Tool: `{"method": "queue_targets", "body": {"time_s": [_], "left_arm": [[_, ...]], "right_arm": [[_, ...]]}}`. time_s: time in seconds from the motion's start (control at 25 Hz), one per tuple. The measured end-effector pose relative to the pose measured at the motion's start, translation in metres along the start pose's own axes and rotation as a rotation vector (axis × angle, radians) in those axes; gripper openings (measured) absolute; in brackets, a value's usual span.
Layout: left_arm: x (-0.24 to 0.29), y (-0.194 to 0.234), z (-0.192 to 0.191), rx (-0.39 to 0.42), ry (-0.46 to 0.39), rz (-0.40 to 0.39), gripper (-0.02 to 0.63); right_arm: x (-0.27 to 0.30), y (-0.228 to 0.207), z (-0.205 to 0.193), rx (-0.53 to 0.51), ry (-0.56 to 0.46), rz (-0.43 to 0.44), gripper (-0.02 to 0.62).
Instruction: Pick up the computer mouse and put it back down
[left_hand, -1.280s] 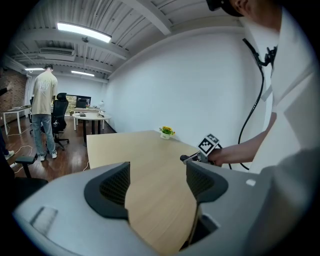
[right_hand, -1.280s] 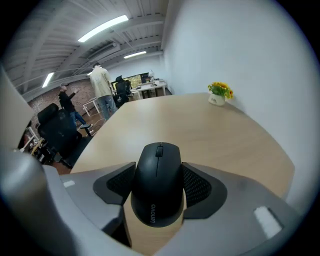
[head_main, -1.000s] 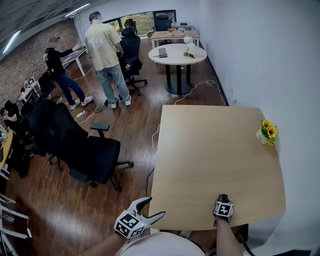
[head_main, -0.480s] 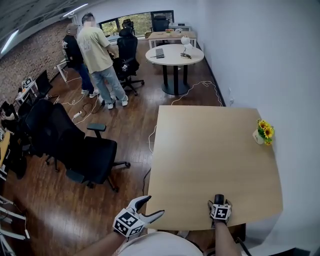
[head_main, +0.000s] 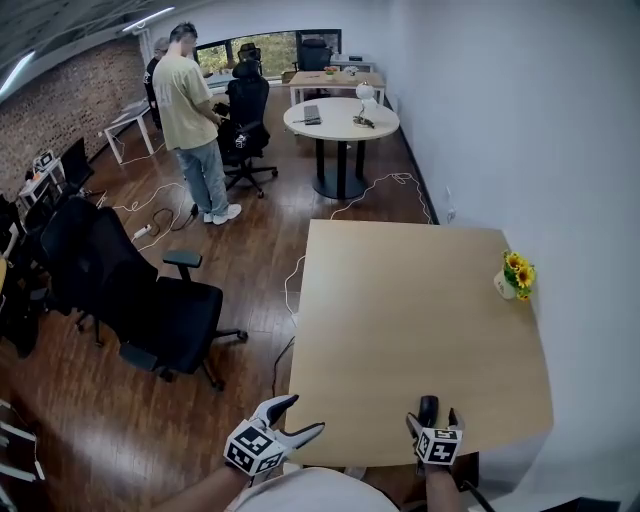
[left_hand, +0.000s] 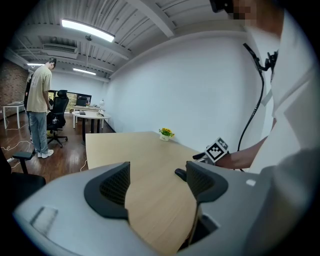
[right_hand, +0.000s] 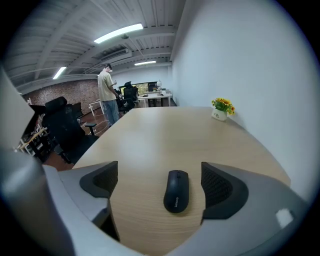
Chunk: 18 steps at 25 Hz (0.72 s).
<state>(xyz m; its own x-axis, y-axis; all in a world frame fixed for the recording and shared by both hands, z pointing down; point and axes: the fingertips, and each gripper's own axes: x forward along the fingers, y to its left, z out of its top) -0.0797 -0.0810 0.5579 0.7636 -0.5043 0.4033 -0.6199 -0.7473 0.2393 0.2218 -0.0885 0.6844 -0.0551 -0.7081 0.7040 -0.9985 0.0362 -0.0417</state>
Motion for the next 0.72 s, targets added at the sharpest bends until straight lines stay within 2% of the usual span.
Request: {"method": "queue_targets", "body": {"time_s": [0.24,0.36,0.44,0.56,0.72], "left_arm": [[0.006,0.003,0.0,-0.007,-0.006,-0.029,0.327],[0.009,-0.001,0.003,-0.002,-0.013,-0.048,0.327],[0.01,-0.002,0.004,0.003,-0.015,-0.056,0.327],[0.01,-0.002,0.002,0.008,-0.012,-0.064,0.327],[0.006,-0.002,0.0,0.008,-0.005,-0.062,0.327]], "right_arm": [[-0.095,0.055,0.054,-0.11,-0.124,0.093,0.567],[-0.134,0.066,0.074,-0.125,-0.174,0.109,0.59],[-0.147,0.067,0.084,-0.112,-0.22,0.105,0.591],[-0.155,0.066,0.093,-0.034,-0.303,0.111,0.592],[-0.158,0.069,0.093,-0.005,-0.329,0.14,0.592]]}}
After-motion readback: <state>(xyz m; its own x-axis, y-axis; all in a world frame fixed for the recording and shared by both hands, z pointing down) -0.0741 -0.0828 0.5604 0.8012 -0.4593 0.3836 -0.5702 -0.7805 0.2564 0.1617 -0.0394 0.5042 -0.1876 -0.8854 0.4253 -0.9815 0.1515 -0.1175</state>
